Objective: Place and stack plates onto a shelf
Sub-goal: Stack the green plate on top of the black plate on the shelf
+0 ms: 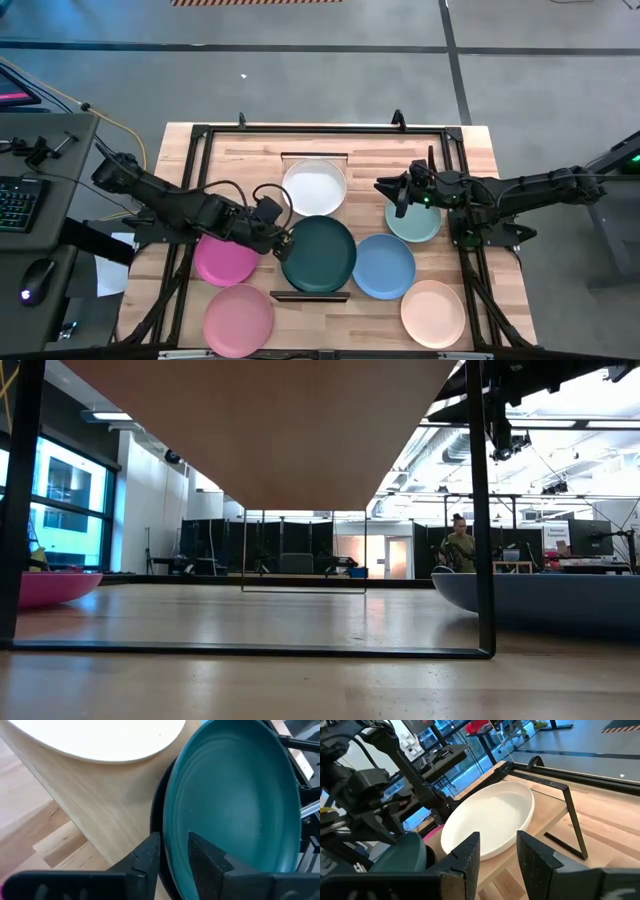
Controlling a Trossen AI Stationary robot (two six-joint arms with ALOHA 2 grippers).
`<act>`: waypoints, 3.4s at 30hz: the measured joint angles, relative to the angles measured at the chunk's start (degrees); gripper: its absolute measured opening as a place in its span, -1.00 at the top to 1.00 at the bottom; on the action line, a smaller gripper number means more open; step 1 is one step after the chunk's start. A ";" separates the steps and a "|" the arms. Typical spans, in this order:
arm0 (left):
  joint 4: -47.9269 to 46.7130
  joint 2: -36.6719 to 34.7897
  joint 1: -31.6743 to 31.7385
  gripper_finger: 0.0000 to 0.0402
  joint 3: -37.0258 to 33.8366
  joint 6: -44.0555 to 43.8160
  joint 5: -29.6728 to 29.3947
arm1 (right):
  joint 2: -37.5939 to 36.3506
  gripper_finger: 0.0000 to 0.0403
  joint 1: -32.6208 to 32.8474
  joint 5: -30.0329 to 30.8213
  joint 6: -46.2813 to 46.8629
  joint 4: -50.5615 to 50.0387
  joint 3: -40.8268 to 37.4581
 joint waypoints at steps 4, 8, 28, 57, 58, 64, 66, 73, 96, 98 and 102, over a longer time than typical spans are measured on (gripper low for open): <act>-0.43 -2.01 0.00 0.42 0.00 2.12 -0.09 | 0.00 0.45 0.00 -0.62 0.01 0.01 0.00; -1.16 -5.77 0.00 0.35 0.00 5.13 -2.14 | 0.00 0.45 0.02 -0.80 0.23 0.55 0.00; 33.41 -28.38 -5.95 0.99 -21.17 34.61 -19.15 | 23.18 0.94 6.42 -5.59 -3.15 4.86 15.47; 66.89 -29.85 7.23 1.00 -32.92 48.44 0.16 | 36.09 1.00 8.02 -1.86 2.56 0.20 23.41; 66.89 -29.85 7.23 1.00 -32.92 48.51 -0.38 | 35.77 1.00 8.04 -1.62 2.51 0.00 23.41; 66.75 -29.83 7.23 1.00 -32.92 49.44 -2.35 | 35.30 1.00 8.04 -0.78 2.04 0.40 23.39; 66.65 -29.83 7.23 1.00 -32.92 49.44 -2.37 | 35.26 1.00 8.07 -0.78 1.87 0.43 23.39; 66.67 -29.84 7.23 1.00 -32.92 49.48 -2.51 | 35.26 1.00 8.07 -3.25 1.30 -0.54 23.39; 64.95 -29.83 7.23 1.00 -32.90 49.62 -8.05 | 23.69 1.00 8.58 -4.69 -1.86 -21.30 23.32; 64.23 -29.83 7.19 1.00 -32.90 48.81 -8.05 | 21.55 1.00 9.71 -7.49 0.52 -27.17 23.32; 62.17 -29.83 7.13 1.00 -32.90 47.33 -8.06 | 21.46 1.00 14.60 -12.00 5.52 -32.06 23.32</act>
